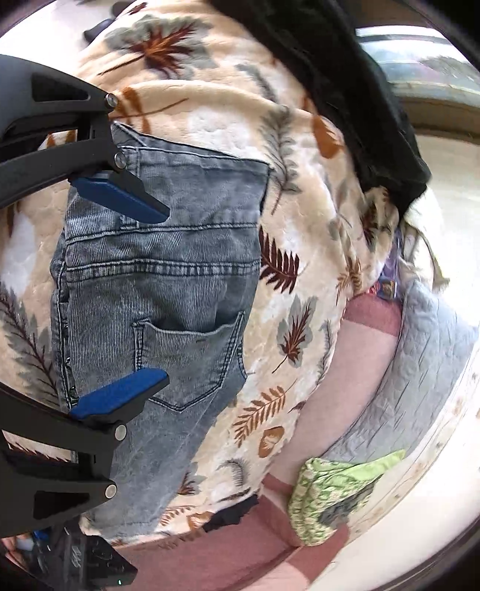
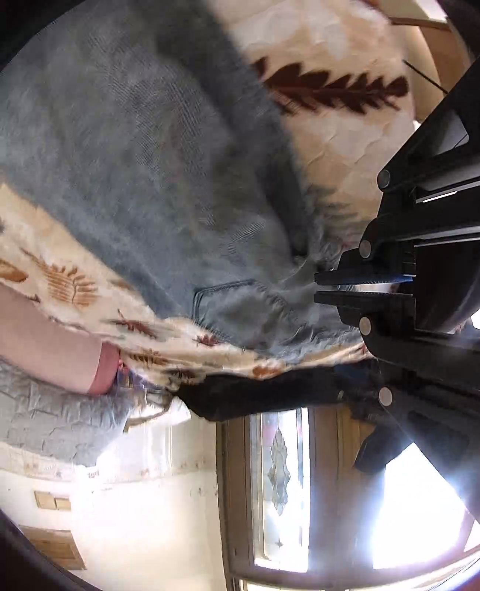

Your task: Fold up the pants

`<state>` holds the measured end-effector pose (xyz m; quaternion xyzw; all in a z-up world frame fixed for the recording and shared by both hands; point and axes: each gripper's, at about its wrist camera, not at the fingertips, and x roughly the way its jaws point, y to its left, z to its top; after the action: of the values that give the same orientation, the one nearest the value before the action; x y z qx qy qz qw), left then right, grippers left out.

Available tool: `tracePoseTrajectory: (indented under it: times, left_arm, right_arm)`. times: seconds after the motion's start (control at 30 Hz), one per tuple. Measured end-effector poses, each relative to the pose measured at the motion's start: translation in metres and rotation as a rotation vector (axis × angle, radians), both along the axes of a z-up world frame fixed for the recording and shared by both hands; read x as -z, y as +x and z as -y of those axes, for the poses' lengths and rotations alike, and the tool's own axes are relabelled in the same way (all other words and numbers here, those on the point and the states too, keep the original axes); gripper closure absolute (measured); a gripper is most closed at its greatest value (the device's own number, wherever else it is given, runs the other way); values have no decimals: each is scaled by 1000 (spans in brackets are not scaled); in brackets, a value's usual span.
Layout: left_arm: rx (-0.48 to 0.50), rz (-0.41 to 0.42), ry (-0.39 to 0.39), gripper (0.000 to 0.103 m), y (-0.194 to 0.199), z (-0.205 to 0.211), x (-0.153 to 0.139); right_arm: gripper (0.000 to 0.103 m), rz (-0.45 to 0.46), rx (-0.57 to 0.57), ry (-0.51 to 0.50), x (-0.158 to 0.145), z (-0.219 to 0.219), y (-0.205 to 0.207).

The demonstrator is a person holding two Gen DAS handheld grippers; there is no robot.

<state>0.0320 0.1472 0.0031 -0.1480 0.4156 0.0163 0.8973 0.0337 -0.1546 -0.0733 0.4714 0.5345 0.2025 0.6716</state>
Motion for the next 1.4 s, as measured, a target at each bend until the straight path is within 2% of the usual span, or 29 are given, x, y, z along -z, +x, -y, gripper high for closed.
tracePoseTrajectory:
  times: [0.07, 0.1, 0.13, 0.17, 0.2, 0.27, 0.37, 0.43, 0.5, 0.6, 0.7, 0.93, 1.03, 1.1, 1.2, 1.27, 1.33, 1.37, 1.4]
  left_arm:
    - [44, -21, 30, 21, 7, 10, 4]
    - [53, -45, 70, 21, 10, 15, 9]
    - [23, -53, 97, 22, 9, 13, 11]
    - [-11, -50, 78, 22, 5, 7, 13]
    - [-33, -55, -9, 22, -1, -5, 16]
    - [-58, -74, -148, 21, -7, -23, 22]
    - [-152, -96, -249, 21, -21, -48, 30]
    - [-182, -113, -415, 21, -26, -66, 37]
    - [-201, -131, -532, 22, -26, -75, 44]
    - [-286, -171, -649, 22, -32, -84, 52]
    - [-334, -136, -697, 22, -47, -85, 49]
    - [-429, -170, -678, 22, -52, -80, 46]
    - [-479, -180, -619, 22, -42, -86, 51]
    - [-531, -232, -664, 22, -40, -93, 68]
    - [-568, -251, -680, 24, -42, -100, 78]
    - [-565, -220, -642, 37, -42, -102, 68]
    - [-528, -206, -574, 70, -38, -101, 58]
    - [-515, -206, -550, 79, -35, -101, 55]
    - [-495, -207, -532, 83, -31, -100, 53]
  right_arm:
    - [96, -74, 19, -61, 24, 6, 0]
    - [95, -87, 7, -19, 30, 9, -3]
    - [93, -72, -4, 1, 29, 12, -6]
    - [77, -35, -7, -4, 22, 14, -8]
    - [49, -5, -6, -22, 14, 17, -11]
    - [28, 54, 13, -51, -1, 27, -15]
    - [28, 110, 12, -71, -15, 33, -13]
    - [28, 124, 6, -56, -18, 37, -12]
    - [28, 129, 7, -49, -19, 38, -8]
    - [28, 121, 12, -30, -14, 46, -12]
    - [28, 122, 23, -26, -10, 56, -17]
    - [28, 139, 23, -22, -14, 60, -15]
    - [28, 156, 19, -21, -20, 59, -12]
    - [28, 166, 17, -23, -24, 60, -11]
    - [28, 181, 19, -30, -30, 63, -9]
    - [28, 192, 18, -42, -34, 65, -7]
    - [28, 202, 25, -66, -37, 70, -4]
    - [28, 202, 26, -68, -37, 72, -2]
    - [28, 200, 29, -73, -37, 73, 0]
